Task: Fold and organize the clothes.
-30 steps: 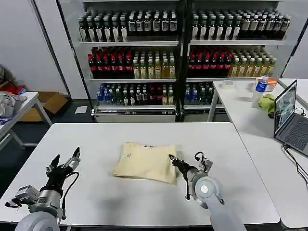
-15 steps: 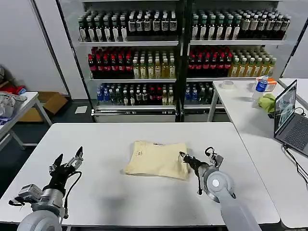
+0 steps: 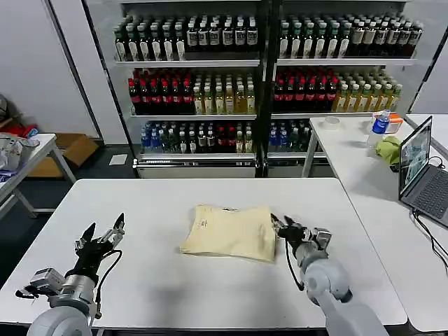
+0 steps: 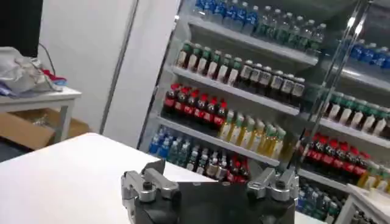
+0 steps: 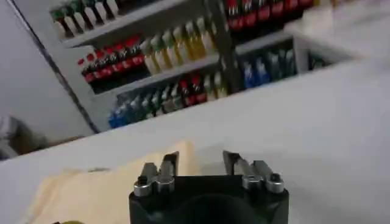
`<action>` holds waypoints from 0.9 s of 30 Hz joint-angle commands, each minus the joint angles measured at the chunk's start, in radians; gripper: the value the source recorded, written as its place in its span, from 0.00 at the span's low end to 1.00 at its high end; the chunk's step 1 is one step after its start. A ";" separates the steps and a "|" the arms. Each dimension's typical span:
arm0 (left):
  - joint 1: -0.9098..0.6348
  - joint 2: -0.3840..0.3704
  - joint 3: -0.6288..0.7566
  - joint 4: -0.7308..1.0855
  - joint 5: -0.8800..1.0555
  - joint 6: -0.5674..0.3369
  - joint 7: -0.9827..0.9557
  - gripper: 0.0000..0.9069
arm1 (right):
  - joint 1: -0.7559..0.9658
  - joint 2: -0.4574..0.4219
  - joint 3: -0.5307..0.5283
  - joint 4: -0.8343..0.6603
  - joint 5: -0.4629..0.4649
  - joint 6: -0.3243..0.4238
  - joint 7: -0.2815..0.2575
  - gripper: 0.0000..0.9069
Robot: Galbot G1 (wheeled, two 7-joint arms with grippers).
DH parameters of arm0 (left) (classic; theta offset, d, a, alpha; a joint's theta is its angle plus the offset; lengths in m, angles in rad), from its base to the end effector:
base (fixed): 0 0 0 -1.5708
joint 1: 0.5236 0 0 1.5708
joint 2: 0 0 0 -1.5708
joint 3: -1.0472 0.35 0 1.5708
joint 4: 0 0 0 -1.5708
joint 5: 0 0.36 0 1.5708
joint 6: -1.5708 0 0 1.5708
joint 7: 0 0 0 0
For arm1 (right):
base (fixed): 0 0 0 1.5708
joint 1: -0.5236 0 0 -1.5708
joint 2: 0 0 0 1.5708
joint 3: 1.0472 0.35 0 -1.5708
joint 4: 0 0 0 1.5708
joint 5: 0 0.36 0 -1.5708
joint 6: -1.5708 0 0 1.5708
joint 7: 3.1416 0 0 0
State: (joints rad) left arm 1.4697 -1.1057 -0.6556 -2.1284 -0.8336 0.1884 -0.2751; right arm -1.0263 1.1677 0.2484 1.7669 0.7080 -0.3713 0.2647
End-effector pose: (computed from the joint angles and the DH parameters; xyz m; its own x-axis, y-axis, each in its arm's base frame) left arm 0.2251 0.1075 -0.2377 -0.9892 -0.0563 0.1356 -0.0970 0.9436 -0.3165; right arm 0.3459 -0.0215 -0.2879 -0.9299 -0.1683 0.3270 -0.0949 0.9688 0.2290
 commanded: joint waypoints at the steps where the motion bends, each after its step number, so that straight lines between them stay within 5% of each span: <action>1: 0.014 0.001 0.024 -0.012 0.082 -0.016 0.018 1.00 | -0.195 -0.057 0.093 0.206 -0.451 0.184 -0.015 1.00; 10: 0.024 0.006 0.059 -0.033 0.164 -0.037 0.040 1.00 | -0.386 -0.080 0.253 0.364 -0.406 0.200 -0.053 1.00; 27: 0.062 0.017 0.072 -0.066 0.219 -0.040 0.055 1.00 | -0.505 -0.022 0.311 0.455 -0.406 0.228 -0.090 1.00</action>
State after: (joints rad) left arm 1.5201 -1.0920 -0.5923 -2.1829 -0.6531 0.1439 -0.2266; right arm -1.4334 1.1306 0.5071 2.1410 0.3465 -0.1703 0.2057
